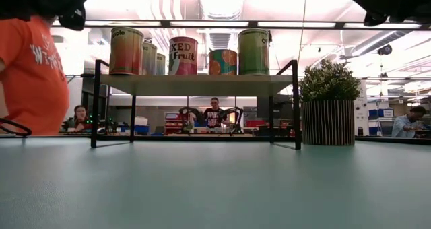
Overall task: Pick and place cans onto a shelf
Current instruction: Return to Home Position
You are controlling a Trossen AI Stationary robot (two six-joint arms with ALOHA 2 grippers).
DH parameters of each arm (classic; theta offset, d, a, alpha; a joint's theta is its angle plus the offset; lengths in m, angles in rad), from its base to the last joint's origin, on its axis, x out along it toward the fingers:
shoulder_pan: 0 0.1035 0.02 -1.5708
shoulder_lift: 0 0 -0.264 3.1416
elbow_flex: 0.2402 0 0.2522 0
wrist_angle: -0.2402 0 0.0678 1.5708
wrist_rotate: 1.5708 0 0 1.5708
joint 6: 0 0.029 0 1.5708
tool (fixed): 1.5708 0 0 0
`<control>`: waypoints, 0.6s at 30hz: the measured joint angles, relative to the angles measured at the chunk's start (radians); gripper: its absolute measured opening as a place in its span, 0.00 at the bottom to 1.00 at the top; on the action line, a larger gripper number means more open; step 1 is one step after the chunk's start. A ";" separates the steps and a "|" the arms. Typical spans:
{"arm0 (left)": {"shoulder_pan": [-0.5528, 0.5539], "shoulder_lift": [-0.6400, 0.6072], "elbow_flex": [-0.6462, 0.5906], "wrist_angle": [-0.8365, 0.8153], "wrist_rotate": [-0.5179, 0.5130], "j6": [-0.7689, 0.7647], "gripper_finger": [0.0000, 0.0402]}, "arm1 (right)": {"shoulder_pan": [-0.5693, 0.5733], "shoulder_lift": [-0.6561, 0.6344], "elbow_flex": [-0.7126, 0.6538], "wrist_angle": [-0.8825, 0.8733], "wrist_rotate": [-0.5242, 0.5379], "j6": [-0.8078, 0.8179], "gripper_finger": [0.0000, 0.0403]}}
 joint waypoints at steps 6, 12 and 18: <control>0.000 -0.058 -0.042 0.004 0.000 -0.004 0.00 | 0.000 0.009 -0.018 0.053 -0.014 0.015 0.02; 0.000 -0.101 -0.112 0.004 0.000 -0.049 0.00 | 0.000 -0.009 -0.085 0.049 -0.027 0.040 0.02; 0.000 -0.109 -0.151 0.008 0.000 -0.084 0.00 | 0.000 -0.010 -0.155 0.096 0.026 0.034 0.02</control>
